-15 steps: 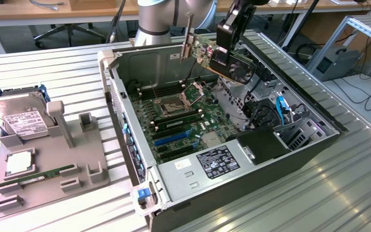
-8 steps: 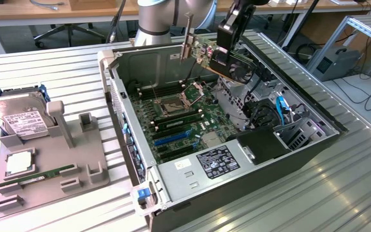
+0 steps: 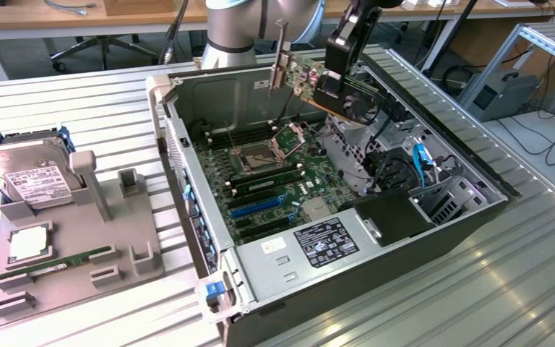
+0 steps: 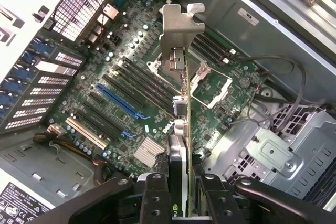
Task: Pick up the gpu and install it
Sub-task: 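Insert the gpu into the slot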
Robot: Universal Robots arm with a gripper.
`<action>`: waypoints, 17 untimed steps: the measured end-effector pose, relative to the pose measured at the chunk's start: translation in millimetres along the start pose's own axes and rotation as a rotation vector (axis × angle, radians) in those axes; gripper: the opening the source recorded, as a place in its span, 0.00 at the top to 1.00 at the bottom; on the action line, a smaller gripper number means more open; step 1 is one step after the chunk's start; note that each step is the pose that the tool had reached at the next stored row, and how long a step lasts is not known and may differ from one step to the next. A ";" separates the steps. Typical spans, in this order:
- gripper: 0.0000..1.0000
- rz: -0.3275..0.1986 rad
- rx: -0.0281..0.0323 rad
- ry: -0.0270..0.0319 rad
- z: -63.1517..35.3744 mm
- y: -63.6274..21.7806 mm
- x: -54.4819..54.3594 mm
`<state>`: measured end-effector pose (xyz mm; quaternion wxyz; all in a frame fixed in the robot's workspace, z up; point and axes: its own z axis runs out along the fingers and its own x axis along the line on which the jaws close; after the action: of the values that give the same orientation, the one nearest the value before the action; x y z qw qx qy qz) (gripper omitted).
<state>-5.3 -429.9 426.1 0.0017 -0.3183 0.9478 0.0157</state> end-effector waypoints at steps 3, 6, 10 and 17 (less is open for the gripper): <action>0.73 -0.008 -0.0001 0.0002 0.0 0.0 0.0; 0.73 -0.014 -0.0002 0.0004 0.1 0.0 0.0; 0.73 -0.023 -0.0003 0.0006 0.1 0.0 0.0; 0.73 -0.040 -0.0005 0.0012 0.1 0.0 0.0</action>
<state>-5.3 -429.9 425.9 0.0014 -0.3374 0.9412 0.0157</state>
